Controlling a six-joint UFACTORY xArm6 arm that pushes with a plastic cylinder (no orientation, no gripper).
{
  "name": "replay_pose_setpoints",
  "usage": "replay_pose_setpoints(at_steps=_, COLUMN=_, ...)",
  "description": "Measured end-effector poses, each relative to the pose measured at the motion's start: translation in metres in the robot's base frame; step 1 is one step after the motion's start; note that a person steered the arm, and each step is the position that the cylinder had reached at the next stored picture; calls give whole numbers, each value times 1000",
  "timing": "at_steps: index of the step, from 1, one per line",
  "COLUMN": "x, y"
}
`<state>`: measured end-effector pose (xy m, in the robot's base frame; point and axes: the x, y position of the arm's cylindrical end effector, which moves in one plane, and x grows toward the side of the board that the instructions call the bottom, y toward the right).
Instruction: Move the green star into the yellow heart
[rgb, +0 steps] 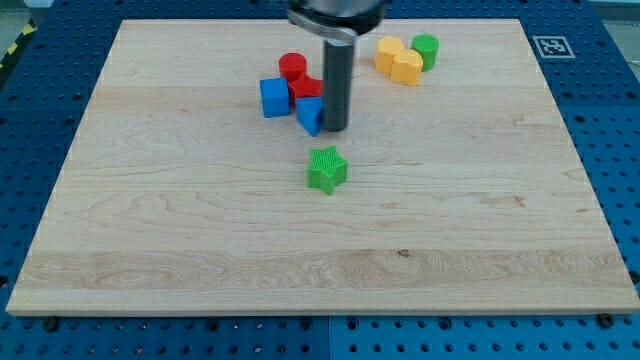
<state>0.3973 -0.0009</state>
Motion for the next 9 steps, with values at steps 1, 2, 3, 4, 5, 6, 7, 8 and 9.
replay_pose_setpoints(at_steps=1, x=-10, y=-22)
replay_pose_setpoints(at_steps=2, x=7, y=-58)
replay_pose_setpoints(at_steps=3, x=55, y=-70)
replay_pose_setpoints(at_steps=4, x=89, y=-33)
replay_pose_setpoints(at_steps=5, x=93, y=10)
replay_pose_setpoints(at_steps=6, x=91, y=32)
replay_pose_setpoints(at_steps=7, x=90, y=69)
replay_pose_setpoints(at_steps=8, x=68, y=86)
replay_pose_setpoints(at_steps=9, x=34, y=97)
